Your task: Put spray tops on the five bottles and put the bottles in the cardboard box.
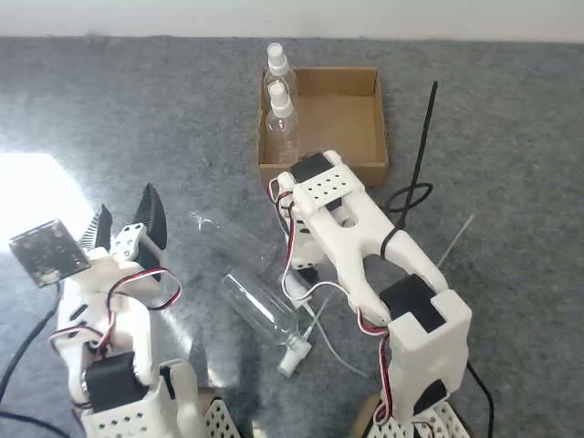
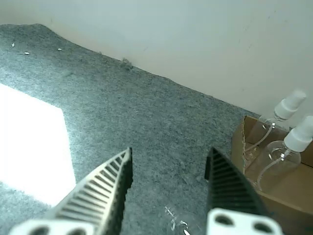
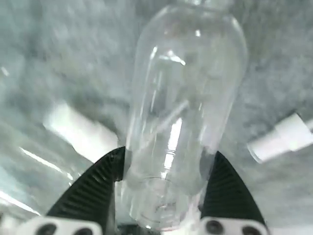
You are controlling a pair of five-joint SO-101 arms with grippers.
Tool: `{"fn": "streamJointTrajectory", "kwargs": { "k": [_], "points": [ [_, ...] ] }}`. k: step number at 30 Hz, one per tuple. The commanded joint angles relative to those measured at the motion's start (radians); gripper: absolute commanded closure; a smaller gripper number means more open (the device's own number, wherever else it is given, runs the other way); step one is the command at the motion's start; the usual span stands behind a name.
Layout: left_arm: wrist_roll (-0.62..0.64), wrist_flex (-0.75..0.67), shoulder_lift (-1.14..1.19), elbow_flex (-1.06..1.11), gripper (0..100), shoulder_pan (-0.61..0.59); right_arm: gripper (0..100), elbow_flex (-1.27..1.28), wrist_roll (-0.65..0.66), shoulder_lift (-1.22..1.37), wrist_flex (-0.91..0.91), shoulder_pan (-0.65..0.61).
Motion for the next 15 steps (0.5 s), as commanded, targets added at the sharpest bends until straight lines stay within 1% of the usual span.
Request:
{"fn": "streamJointTrajectory", "kwargs": {
  "k": [1, 4, 9, 15],
  "points": [
    [0.006, -0.012, -0.008, -0.019, 78, -0.003, 89.9, -0.025, 0.118, -0.082, 0.088, 0.065],
    [0.006, -0.012, -0.008, -0.019, 78, -0.003, 90.0, -0.025, 0.212, -0.084, 0.125, 0.136],
    [0.006, -0.012, -0.008, -0.019, 78, -0.003, 90.1, 0.021, 0.362, -0.125, 0.134, 0.228],
    [0.006, -0.012, -0.008, -0.019, 78, -0.003, 89.7, 0.183, 0.499, -0.268, 0.133, 0.274]
  ]
}}
